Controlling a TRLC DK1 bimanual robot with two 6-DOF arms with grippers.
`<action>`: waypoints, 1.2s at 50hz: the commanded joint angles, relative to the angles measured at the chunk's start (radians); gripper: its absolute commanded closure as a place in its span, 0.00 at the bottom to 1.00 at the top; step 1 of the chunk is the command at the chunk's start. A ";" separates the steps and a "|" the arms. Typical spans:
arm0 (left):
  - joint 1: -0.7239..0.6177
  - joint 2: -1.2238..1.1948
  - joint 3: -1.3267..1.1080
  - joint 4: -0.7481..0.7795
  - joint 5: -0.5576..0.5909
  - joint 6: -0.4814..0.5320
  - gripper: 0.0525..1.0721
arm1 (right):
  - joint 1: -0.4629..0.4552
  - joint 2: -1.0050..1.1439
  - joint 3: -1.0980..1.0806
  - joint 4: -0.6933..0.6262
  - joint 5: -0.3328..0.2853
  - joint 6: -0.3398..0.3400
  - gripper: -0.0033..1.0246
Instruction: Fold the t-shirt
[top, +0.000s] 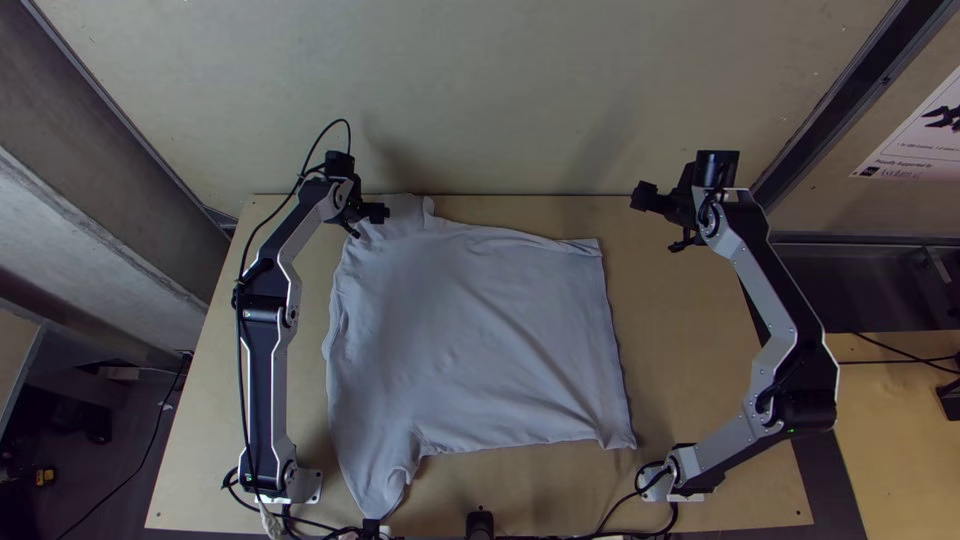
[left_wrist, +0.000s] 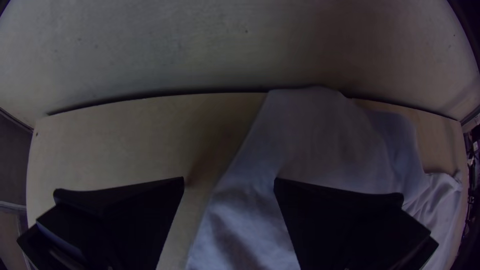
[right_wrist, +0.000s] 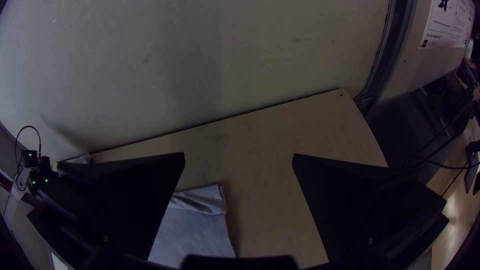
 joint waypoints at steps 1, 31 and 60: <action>-0.002 0.039 0.018 -0.015 -0.011 -0.004 0.30 | -0.009 0.020 0.030 -0.010 -0.011 0.032 0.04; -0.003 -0.001 0.007 -0.056 -0.008 0.003 0.97 | 0.026 0.268 0.235 -0.383 -0.032 0.138 0.04; 0.007 -0.016 -0.014 -0.067 -0.002 0.003 0.97 | 0.112 0.473 0.364 -0.424 -0.030 0.138 0.34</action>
